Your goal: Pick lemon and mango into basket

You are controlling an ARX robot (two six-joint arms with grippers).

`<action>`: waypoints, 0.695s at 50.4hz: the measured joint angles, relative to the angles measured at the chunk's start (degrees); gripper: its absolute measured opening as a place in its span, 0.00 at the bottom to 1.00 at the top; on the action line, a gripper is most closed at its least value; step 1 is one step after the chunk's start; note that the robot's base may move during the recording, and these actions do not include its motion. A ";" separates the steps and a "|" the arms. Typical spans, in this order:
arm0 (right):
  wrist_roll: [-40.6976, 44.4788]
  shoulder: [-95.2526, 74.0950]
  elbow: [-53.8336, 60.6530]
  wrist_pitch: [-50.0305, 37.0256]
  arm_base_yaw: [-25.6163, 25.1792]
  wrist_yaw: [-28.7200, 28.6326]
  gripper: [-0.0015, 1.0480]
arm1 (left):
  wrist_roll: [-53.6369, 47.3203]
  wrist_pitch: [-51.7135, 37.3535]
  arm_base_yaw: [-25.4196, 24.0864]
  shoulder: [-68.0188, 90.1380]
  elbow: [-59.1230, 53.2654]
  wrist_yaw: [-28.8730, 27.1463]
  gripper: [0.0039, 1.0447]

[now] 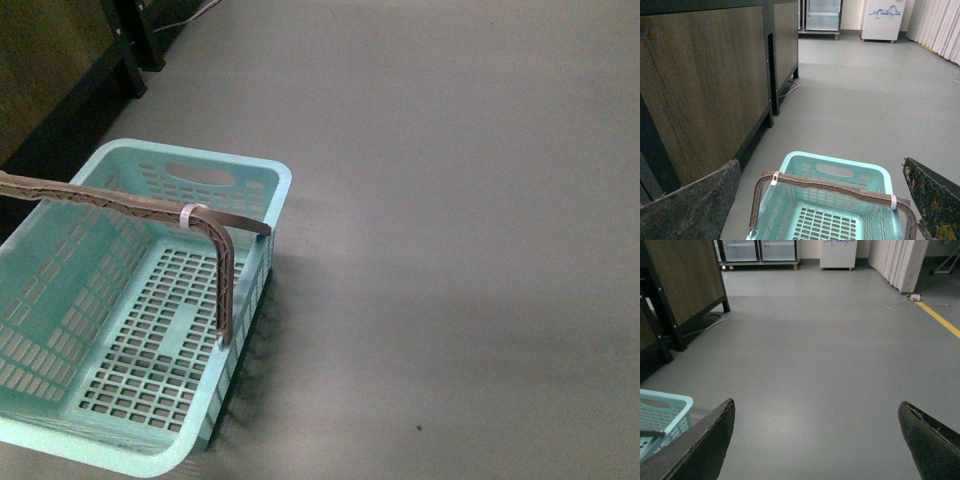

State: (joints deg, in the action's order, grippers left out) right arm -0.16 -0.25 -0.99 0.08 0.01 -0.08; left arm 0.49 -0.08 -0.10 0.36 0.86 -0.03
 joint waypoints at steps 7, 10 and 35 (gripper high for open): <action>0.00 0.00 0.00 0.00 0.00 0.00 0.92 | 0.00 0.00 0.00 0.00 0.00 0.00 0.94; 0.00 0.00 0.00 0.00 0.00 0.00 0.92 | 0.00 0.00 0.00 0.00 0.00 0.00 0.94; 0.00 0.00 0.00 0.00 0.00 0.09 0.92 | 9.79 16.00 4.83 9.99 6.84 -11.96 0.94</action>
State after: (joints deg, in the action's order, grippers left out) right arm -0.16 -0.25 -0.99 0.08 0.01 0.01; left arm 10.28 15.92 4.73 10.35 7.70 -11.99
